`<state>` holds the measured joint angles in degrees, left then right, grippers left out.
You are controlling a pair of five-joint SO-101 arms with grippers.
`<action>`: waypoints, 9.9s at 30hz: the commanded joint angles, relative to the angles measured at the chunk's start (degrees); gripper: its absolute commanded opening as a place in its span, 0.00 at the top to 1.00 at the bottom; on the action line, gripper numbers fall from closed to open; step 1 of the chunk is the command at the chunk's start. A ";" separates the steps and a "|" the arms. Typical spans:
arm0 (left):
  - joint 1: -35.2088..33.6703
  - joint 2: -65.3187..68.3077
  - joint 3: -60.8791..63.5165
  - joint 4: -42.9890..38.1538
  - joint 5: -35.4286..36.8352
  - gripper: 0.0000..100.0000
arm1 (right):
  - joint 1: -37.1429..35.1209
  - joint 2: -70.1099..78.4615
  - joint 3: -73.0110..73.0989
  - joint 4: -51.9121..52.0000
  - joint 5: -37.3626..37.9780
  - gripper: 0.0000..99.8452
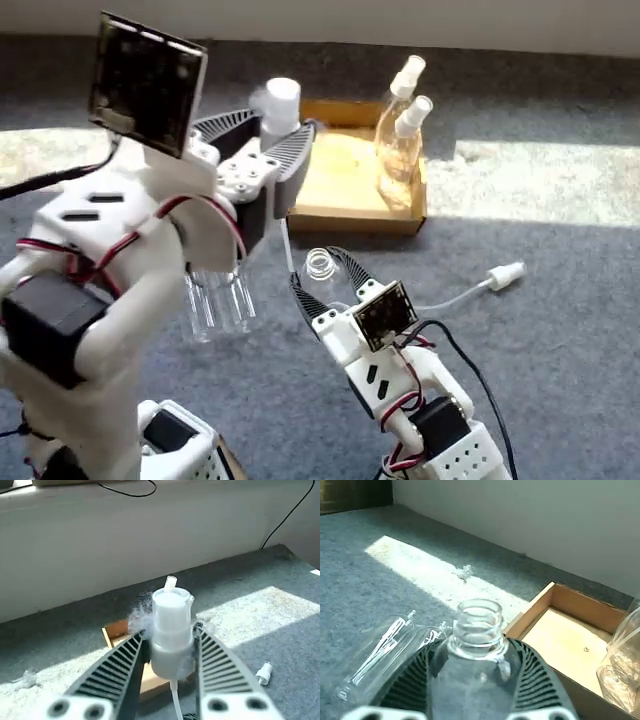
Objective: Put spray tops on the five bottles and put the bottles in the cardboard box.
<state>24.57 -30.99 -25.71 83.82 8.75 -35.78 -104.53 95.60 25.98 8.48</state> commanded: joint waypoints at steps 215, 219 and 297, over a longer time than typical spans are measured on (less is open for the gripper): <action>-14.55 -31.78 93.67 -41.32 -7.91 0.77 | 29.41 109.93 -37.32 -85.49 -6.07 0.82; -14.55 -31.78 93.67 -41.32 -7.91 0.77 | 29.41 109.67 -37.32 -85.49 -6.07 0.82; -14.55 -31.78 93.67 -41.41 -8.00 0.77 | 26.77 96.40 -37.67 -69.85 6.86 0.70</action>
<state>10.15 -62.20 68.26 43.65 0.92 -8.88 -5.36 60.35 -44.26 14.73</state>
